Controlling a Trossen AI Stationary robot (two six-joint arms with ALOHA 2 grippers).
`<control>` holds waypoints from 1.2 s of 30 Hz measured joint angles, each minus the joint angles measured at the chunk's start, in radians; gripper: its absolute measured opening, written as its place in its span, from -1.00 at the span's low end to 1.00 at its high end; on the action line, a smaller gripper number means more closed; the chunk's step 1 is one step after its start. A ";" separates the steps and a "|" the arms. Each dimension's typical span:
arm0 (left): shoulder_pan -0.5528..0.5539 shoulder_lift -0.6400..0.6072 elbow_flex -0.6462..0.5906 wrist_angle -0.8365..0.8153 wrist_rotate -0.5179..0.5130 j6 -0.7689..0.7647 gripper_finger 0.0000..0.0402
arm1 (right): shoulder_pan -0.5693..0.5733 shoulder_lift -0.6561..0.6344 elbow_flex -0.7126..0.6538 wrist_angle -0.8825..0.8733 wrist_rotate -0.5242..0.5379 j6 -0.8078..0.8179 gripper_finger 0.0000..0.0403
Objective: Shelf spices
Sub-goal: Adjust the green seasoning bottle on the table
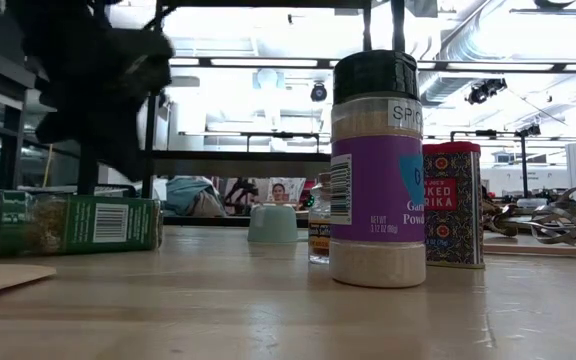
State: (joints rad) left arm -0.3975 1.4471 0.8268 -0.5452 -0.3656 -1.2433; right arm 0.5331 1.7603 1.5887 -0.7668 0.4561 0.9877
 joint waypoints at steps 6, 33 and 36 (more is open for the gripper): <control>-0.136 -0.094 0.056 -0.257 -0.028 -0.022 -1.00 | -0.010 0.000 0.000 0.070 -0.046 -0.124 -1.00; -0.046 -0.079 0.056 -0.222 0.319 0.085 0.82 | -0.038 0.000 0.000 -0.009 -0.124 -0.256 -1.00; -0.046 -0.029 0.055 -0.204 0.320 0.028 0.85 | -0.037 0.000 0.000 -0.018 -0.127 -0.256 -1.00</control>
State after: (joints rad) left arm -0.4435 1.4184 0.8822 -0.7496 -0.0460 -1.2156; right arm 0.4957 1.7599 1.5890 -0.7847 0.3294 0.7319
